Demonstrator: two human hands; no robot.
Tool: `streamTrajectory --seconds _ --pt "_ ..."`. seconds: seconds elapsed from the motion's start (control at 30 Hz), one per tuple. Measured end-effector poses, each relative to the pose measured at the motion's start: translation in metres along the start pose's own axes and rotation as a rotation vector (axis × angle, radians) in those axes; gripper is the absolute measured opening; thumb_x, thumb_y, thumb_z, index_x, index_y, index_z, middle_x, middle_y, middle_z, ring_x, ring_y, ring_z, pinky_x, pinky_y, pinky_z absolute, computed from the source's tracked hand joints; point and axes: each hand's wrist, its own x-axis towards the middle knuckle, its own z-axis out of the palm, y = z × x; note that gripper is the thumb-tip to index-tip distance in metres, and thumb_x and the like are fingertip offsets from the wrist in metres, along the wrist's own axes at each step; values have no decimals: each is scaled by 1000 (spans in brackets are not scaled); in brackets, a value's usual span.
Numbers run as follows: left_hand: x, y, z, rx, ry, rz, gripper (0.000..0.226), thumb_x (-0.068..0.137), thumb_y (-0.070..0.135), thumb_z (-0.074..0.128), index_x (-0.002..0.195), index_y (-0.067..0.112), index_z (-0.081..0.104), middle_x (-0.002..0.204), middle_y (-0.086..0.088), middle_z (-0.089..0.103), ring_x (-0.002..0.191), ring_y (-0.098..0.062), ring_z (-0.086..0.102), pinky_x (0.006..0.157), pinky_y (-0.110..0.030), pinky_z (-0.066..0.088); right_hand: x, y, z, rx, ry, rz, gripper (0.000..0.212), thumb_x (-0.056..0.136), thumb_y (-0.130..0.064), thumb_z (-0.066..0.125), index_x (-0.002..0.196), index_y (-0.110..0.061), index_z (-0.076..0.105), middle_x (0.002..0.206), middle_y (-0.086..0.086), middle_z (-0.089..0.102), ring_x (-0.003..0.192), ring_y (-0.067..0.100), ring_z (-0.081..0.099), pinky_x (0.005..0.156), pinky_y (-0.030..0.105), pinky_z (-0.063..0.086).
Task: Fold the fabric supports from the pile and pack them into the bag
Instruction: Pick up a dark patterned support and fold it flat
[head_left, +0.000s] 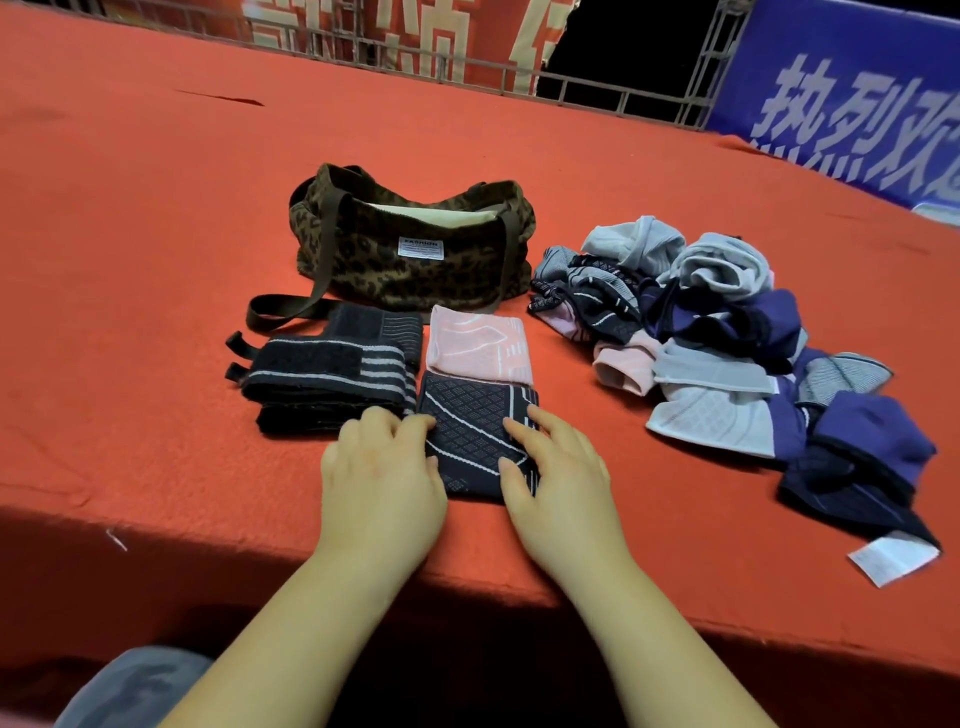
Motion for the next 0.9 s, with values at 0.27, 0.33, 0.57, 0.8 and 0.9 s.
streamTrajectory --seconds 0.27,0.33,0.57,0.8,0.9 --pt "28 16 6 151 -322 255 57 96 22 28 150 10 16 159 -11 11 146 -20 13 116 -30 12 18 8 -1 -189 -348 -62 53 100 -40 30 150 -33 13 160 -6 -2 146 11 -8 117 38 -4" --pt "30 16 11 208 -343 219 60 98 25 29 151 10 7 160 -9 4 147 -19 5 117 -29 7 17 10 -1 -201 -363 -71 54 100 -41 28 150 -34 9 159 -7 -4 145 10 -9 117 37 -5" --pt "33 26 10 340 -392 222 60 98 25 29 150 6 7 159 -14 7 146 -22 11 116 -31 11 7 25 -13 -181 -381 -115 62 96 -54 28 150 -32 9 159 -11 -1 145 6 -3 117 31 -4" --pt "30 76 11 -10 -269 450 53 65 13 39 106 4 70 106 -14 69 95 -31 67 85 -39 54 -12 79 -53 -91 -14 -37 69 78 -60 30 135 -28 48 145 -4 43 135 14 37 115 37 23" --pt "11 118 25 -216 -346 547 46 93 18 40 139 22 46 140 6 47 129 -12 42 109 -21 24 -15 122 -78 -149 300 80 54 78 -46 43 118 -16 63 124 8 60 115 29 55 104 43 37"
